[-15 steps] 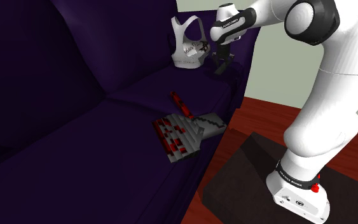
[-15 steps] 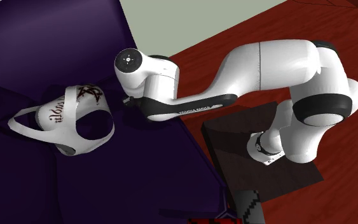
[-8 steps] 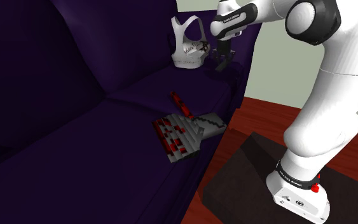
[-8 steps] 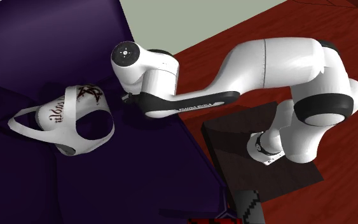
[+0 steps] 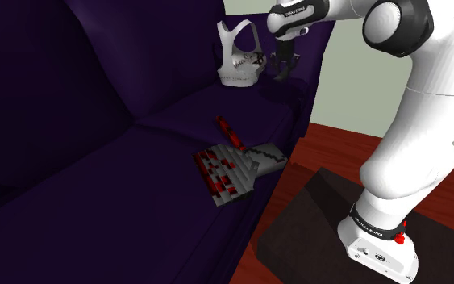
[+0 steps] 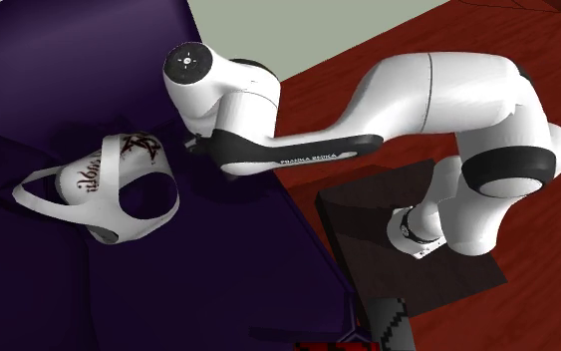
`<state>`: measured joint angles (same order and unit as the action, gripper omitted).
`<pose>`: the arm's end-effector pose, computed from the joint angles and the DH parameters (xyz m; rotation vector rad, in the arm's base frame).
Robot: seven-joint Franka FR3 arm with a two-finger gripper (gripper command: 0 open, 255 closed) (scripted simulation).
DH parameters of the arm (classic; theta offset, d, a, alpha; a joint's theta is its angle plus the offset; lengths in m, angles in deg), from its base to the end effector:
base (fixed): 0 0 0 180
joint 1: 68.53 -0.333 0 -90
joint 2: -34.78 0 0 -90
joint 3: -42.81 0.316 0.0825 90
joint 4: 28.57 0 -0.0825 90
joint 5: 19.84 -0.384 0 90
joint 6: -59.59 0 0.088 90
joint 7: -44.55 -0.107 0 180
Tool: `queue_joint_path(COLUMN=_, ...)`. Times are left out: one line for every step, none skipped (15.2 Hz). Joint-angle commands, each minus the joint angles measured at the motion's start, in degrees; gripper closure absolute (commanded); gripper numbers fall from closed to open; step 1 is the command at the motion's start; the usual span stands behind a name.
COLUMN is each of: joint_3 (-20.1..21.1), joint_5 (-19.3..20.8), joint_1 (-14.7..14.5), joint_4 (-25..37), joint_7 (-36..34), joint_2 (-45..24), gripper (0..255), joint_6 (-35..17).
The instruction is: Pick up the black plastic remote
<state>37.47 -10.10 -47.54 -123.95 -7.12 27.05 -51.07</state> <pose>0.5504 -0.2820 0.5352 2.3705 -1.8210 0.2506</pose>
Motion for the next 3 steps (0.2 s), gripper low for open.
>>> queue_joint_path(joint_3=0.0, joint_5=-0.1, joint_1=-0.1, joint_4=1.5, joint_7=0.2, joint_2=0.2, gripper=255, joint_6=1.7)
queue_joint_path(joint_3=0.0, joint_5=-0.1, joint_1=-0.1, joint_4=1.6, joint_7=0.2, joint_2=0.2, gripper=255, joint_6=1.8)
queue_joint_path(joint_3=0.0, joint_5=-0.1, joint_1=-0.1, joint_4=1.6, joint_7=0.2, joint_2=0.2, gripper=255, joint_6=1.8)
